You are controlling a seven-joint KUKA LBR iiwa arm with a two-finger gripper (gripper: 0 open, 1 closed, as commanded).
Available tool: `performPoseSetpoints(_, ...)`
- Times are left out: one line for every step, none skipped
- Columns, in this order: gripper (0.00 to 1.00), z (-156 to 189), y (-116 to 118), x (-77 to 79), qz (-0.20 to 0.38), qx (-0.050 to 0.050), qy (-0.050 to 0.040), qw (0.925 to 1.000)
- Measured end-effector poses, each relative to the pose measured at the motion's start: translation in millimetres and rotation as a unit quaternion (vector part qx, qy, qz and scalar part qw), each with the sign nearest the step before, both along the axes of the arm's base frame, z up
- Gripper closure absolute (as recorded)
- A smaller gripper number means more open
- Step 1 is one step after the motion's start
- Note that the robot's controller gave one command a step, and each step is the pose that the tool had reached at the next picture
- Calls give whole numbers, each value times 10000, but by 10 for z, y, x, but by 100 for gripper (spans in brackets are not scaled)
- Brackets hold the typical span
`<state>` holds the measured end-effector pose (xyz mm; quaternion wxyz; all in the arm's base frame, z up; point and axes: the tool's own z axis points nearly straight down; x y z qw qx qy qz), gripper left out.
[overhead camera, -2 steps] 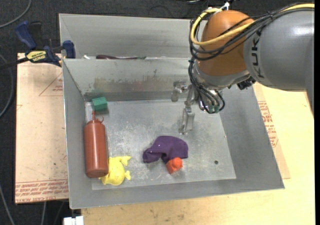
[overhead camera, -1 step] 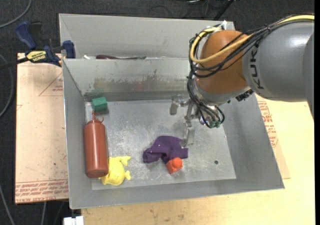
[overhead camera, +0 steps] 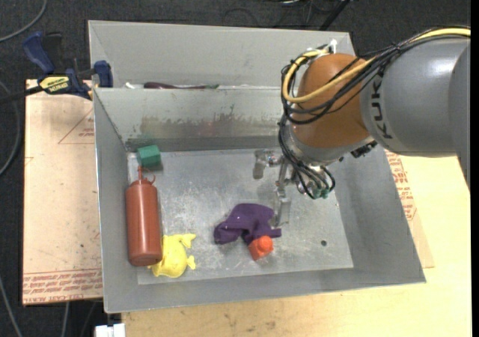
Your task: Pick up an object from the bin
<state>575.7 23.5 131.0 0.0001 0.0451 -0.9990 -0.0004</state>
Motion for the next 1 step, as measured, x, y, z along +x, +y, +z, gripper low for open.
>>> performPoseSetpoints(0, -283, -144, 140, 216, 29, -21, 9998)
